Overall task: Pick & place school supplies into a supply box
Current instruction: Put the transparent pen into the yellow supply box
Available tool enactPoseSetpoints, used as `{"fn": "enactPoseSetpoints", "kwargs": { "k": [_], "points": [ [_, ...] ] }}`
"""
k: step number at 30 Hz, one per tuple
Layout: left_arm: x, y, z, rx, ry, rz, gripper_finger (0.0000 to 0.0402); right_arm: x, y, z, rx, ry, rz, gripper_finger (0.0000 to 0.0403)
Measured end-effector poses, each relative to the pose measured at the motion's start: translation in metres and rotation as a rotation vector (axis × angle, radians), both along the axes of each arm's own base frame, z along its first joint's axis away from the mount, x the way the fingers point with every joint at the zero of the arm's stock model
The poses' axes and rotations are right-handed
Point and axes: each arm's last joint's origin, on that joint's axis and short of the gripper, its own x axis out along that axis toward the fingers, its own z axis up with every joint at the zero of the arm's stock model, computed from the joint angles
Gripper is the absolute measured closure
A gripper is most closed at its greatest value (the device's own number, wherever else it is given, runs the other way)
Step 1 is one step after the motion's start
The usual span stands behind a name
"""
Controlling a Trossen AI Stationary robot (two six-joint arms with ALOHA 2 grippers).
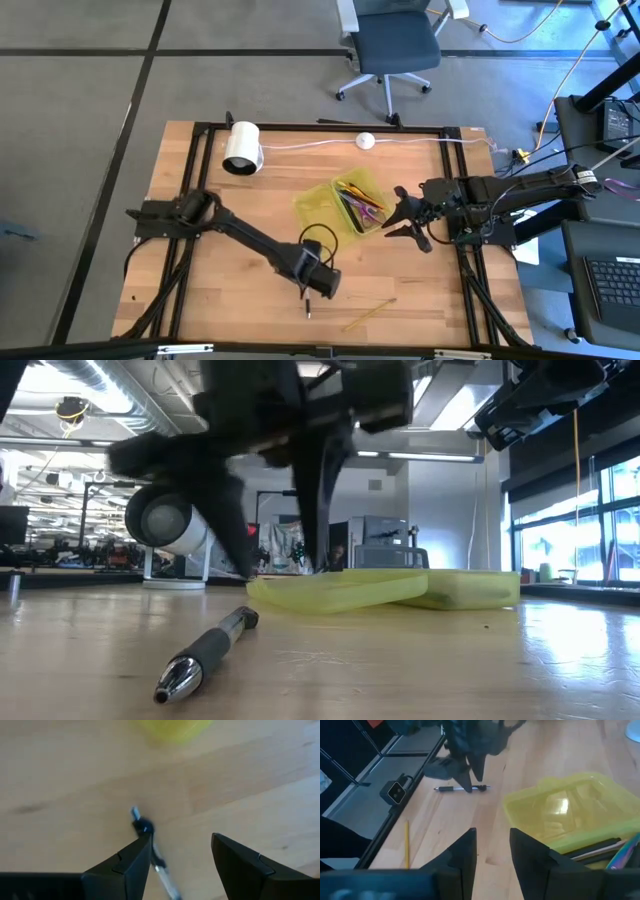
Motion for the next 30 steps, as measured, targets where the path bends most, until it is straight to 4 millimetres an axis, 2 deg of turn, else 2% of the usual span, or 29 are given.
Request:
{"fn": "enactPoseSetpoints", "kwargs": {
  "k": [7,20,30],
  "points": [
    [-0.011,-0.011,-0.01,0.01,0.065,0.108,0.0202,0.0,0.0,0.0,0.001,-0.006,0.0,0.0282],
    [-0.009,0.001,-0.035,-0.014,0.136,0.162,0.0205,0.0,0.0,0.001,0.006,-0.004,-0.004,0.0282],
    [-0.006,0.006,-0.037,-0.017,0.138,0.16,0.0205,0.0,0.0,0.001,-0.001,-0.006,-0.006,0.0282]
  ]
}}
